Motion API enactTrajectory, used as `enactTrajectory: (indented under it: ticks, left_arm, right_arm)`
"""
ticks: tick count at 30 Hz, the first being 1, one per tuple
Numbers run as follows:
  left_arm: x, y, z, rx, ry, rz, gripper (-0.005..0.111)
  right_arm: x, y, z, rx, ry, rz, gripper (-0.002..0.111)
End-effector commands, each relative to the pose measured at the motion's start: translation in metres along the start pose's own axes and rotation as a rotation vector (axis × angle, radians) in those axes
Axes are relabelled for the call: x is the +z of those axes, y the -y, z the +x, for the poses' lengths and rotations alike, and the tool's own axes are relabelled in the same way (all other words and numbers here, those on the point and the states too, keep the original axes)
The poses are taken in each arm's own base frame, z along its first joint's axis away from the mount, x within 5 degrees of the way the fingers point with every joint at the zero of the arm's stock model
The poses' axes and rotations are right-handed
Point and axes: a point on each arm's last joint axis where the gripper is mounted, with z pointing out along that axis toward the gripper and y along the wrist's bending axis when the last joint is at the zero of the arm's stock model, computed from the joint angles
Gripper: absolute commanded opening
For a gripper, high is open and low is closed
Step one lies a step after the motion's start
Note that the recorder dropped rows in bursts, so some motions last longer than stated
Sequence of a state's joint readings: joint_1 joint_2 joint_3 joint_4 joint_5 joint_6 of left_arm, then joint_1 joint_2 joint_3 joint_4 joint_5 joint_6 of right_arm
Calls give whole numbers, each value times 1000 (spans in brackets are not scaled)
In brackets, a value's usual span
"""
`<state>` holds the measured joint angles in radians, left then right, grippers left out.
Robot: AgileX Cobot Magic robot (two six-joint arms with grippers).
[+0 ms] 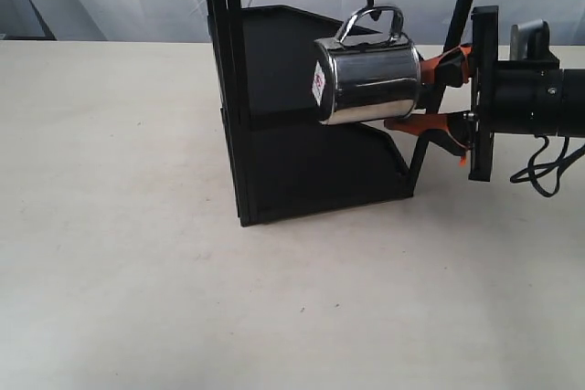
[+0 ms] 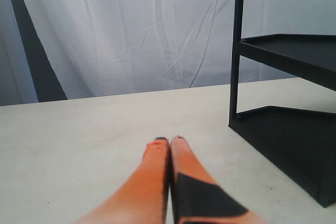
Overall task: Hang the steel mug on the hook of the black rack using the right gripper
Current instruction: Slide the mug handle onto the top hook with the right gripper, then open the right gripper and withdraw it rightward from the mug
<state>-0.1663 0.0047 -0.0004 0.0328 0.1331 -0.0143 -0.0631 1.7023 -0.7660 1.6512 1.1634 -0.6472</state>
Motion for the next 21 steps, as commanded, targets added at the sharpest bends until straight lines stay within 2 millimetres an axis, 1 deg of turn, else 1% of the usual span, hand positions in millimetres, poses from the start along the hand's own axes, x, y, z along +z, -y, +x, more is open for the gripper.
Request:
enactTrajectory:
  ticks: [1,8,14,18,21]
  left_arm:
    - [0,0,-1,-5,10,5,2]
    - [0,0,-1,-5,10,5,2]
    - [0,0,-1,-5,10,5,2]
    - [0,0,-1,-5,10,5,2]
    - [0,0,-1,-5,10,5,2]
  right_arm:
    - [-1,-3,3,-14,-44,-32,50]
    - [-3,-4,2,-29,-3,-9,50]
    - [-9,-18,9,-85,10,-24,50]
    - [-14,-21,13,-151,45,57,50]
    - [-16,-21,16,-163,43,98,50]
